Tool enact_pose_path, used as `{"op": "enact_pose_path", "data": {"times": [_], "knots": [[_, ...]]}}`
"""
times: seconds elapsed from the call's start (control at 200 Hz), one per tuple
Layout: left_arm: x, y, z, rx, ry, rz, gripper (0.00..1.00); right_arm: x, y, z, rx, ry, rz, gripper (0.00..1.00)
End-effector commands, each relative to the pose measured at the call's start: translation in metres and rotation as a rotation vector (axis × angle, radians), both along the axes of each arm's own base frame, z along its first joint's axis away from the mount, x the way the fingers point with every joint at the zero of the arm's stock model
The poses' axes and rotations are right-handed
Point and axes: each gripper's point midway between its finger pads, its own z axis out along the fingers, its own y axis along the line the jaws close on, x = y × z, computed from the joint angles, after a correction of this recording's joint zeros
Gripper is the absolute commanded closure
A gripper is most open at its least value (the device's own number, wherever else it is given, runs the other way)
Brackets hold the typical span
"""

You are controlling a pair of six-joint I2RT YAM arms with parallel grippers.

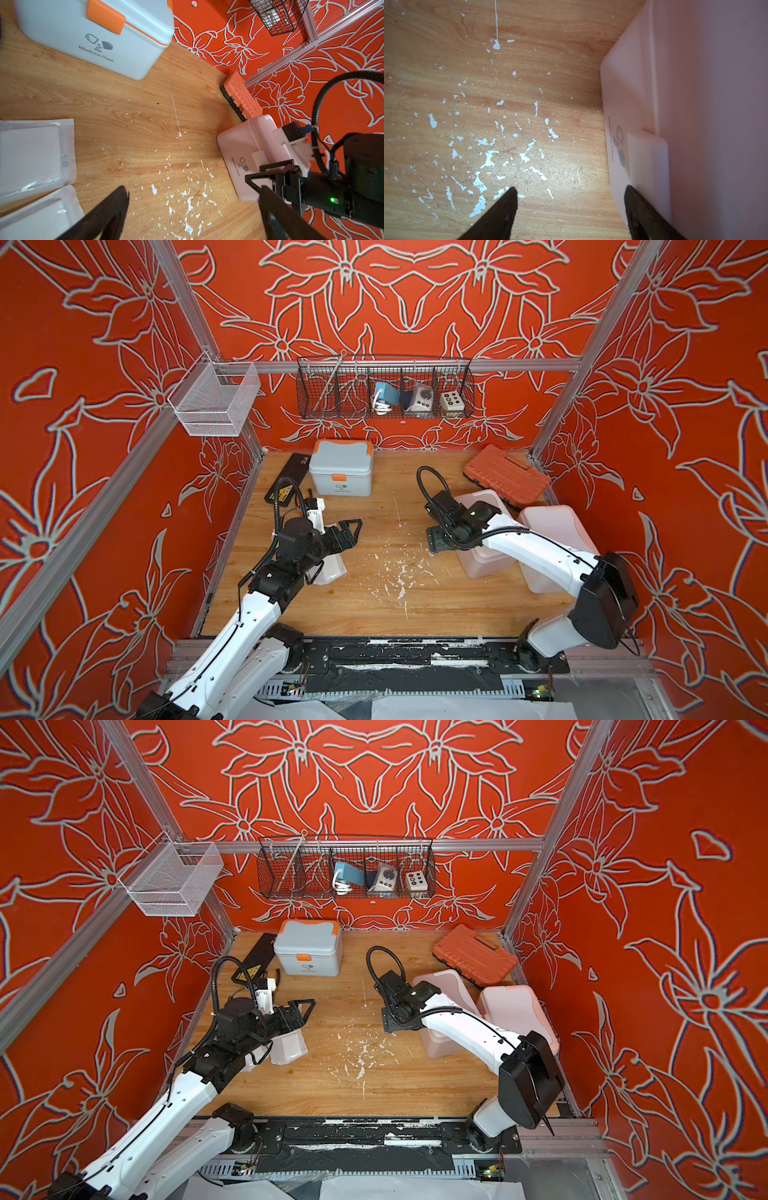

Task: Open first aid kits and take out gauze
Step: Move the first aid kit to the center of the board.

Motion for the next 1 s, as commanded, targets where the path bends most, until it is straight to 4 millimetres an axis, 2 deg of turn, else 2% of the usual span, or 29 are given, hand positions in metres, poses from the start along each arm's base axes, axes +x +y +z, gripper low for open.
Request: {"op": "enact_pose_path", "data": {"times": [0.0, 0.21, 0.365, 0.455, 0.6, 0.711, 0.861, 0.891, 0.996], "knots": [[0.001, -0.001, -0.001, -0.010, -0.003, -0.005, 0.05, 0.001, 0.009, 0.008, 0.066, -0.023, 0.005, 0.18], [0.004, -0.003, -0.004, -0.017, 0.007, -0.009, 0.05, 0.018, 0.013, 0.005, 0.051, -0.035, -0.002, 0.16], [0.006, -0.003, -0.008, -0.009, 0.018, -0.006, 0.05, 0.040, 0.002, -0.002, 0.002, -0.035, -0.056, 0.16], [0.006, -0.002, -0.009, -0.011, 0.018, 0.000, 0.05, 0.051, 0.002, 0.003, 0.002, -0.036, -0.062, 0.15], [0.012, -0.002, -0.012, -0.011, 0.019, 0.013, 0.05, 0.055, 0.020, 0.021, 0.084, -0.048, -0.016, 0.14], [0.024, 0.002, -0.012, 0.009, 0.014, 0.043, 0.05, 0.055, 0.032, 0.037, 0.170, -0.080, 0.013, 0.10], [0.047, 0.009, -0.002, 0.051, -0.004, 0.090, 0.03, 0.057, 0.039, 0.056, 0.229, -0.127, 0.049, 0.02], [0.056, 0.011, -0.010, 0.071, 0.024, 0.102, 0.02, 0.057, 0.039, 0.059, 0.235, -0.138, 0.053, 0.02], [0.082, 0.028, -0.001, 0.115, 0.021, 0.164, 0.02, 0.059, 0.036, 0.065, 0.245, -0.173, 0.048, 0.02]]}}
